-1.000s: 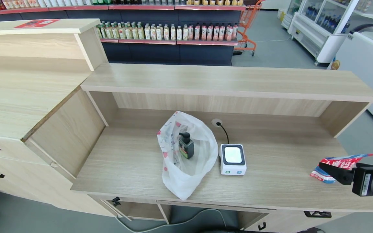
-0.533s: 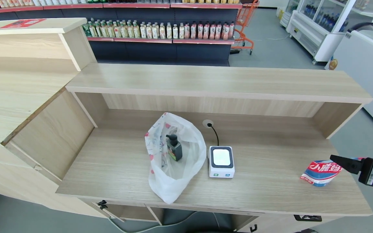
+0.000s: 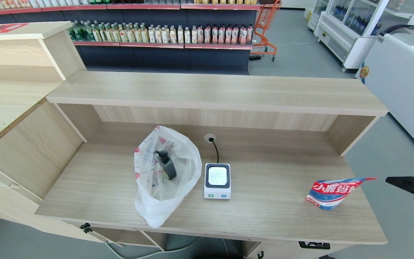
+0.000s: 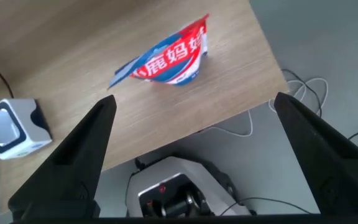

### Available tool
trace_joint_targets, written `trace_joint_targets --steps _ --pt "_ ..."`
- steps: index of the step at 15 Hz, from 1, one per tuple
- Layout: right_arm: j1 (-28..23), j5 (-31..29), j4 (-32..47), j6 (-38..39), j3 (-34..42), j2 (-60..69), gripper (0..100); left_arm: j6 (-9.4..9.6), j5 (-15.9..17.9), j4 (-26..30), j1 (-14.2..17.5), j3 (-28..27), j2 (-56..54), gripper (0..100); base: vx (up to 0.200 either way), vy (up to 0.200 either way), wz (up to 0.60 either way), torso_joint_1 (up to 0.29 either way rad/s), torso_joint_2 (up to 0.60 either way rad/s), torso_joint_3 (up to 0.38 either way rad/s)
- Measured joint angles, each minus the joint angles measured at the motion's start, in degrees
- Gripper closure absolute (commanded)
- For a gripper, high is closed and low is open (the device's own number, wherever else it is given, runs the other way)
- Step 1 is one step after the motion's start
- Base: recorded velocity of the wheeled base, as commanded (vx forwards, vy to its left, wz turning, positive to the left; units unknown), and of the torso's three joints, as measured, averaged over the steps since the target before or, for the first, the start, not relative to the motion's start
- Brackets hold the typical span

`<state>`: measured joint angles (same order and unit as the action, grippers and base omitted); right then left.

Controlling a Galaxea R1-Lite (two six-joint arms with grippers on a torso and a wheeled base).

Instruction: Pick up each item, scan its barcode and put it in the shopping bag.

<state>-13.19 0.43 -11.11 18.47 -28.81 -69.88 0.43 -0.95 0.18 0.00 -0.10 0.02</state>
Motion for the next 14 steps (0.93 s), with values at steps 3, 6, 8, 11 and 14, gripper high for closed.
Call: trace_joint_targets --steps 3,6,8,11,14 --pt "-1.0 -1.3 0.8 0.5 -2.1 -0.5 0 -0.10 0.0 0.0 0.0 0.0 0.0 0 0.000 0.000 0.00 0.000 0.00 0.000" --pt "-1.6 -3.0 0.9 0.7 -2.6 -1.7 0 -0.13 0.0 0.0 0.0 0.0 0.0 0 0.000 0.000 0.00 0.000 0.00 0.000" --pt "-1.8 -3.3 0.9 1.3 -2.9 -3.0 0 -0.16 0.0 0.0 0.0 0.0 0.0 0 0.000 0.000 0.00 0.000 0.00 0.000" --pt "-1.7 -6.5 1.9 5.5 -4.2 -5.8 0 -0.16 0.0 0.0 0.0 0.0 0.0 0 0.000 0.000 0.00 0.000 0.00 0.000" --pt "-1.4 -6.8 3.5 10.0 -5.1 -9.3 0 -0.16 0.0 0.0 0.0 0.0 0.0 0 0.000 0.000 0.00 0.000 0.00 0.000"
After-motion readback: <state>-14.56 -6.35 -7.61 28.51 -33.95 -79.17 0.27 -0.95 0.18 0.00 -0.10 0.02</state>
